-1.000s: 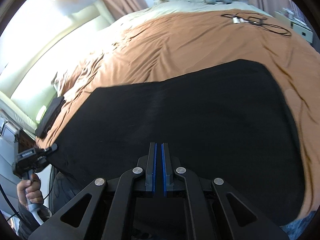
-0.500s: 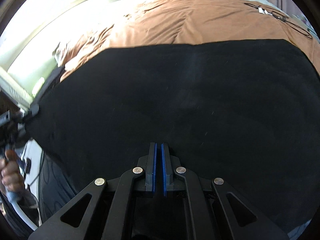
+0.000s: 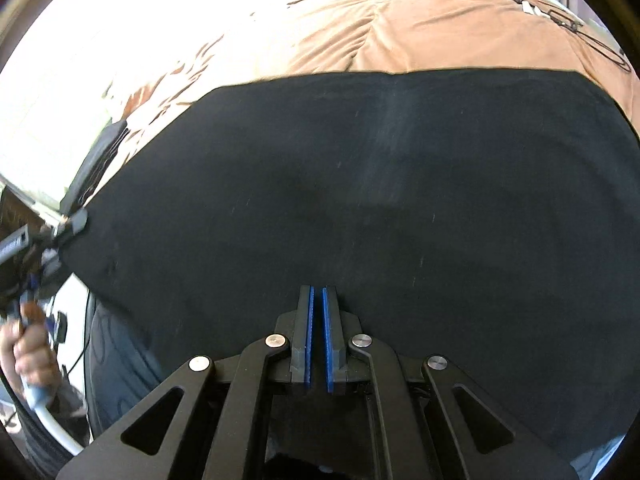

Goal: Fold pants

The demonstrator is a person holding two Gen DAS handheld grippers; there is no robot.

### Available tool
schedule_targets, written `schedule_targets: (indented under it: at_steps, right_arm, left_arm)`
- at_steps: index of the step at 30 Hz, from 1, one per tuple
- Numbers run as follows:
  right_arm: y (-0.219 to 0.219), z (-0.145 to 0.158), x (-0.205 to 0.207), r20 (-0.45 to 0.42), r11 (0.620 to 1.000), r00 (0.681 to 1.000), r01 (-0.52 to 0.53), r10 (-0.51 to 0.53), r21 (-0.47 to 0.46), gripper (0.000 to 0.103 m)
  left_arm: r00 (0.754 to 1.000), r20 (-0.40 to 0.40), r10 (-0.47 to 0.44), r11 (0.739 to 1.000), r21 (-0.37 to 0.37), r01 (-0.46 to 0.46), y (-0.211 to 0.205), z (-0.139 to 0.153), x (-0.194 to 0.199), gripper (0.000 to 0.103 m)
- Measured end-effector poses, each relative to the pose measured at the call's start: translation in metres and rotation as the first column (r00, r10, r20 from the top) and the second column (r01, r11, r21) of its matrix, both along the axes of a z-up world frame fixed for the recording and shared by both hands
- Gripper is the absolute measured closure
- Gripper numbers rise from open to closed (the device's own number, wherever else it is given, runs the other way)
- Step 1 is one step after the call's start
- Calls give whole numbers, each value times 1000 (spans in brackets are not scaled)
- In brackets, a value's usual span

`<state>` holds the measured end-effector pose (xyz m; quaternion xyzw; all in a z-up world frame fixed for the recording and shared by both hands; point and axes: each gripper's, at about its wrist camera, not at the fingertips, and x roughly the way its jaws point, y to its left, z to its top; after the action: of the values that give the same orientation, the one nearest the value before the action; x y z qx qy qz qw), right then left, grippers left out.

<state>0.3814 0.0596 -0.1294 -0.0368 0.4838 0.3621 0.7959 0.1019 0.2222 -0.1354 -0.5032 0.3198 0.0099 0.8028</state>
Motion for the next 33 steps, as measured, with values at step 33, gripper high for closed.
schedule_targets:
  at_steps: [33]
  right_arm:
    - [45,-7,78,-17,998,998,53,-54,-45,102]
  left_arm:
    - [997,-68,-33,999,24,35,3,-8,34,89]
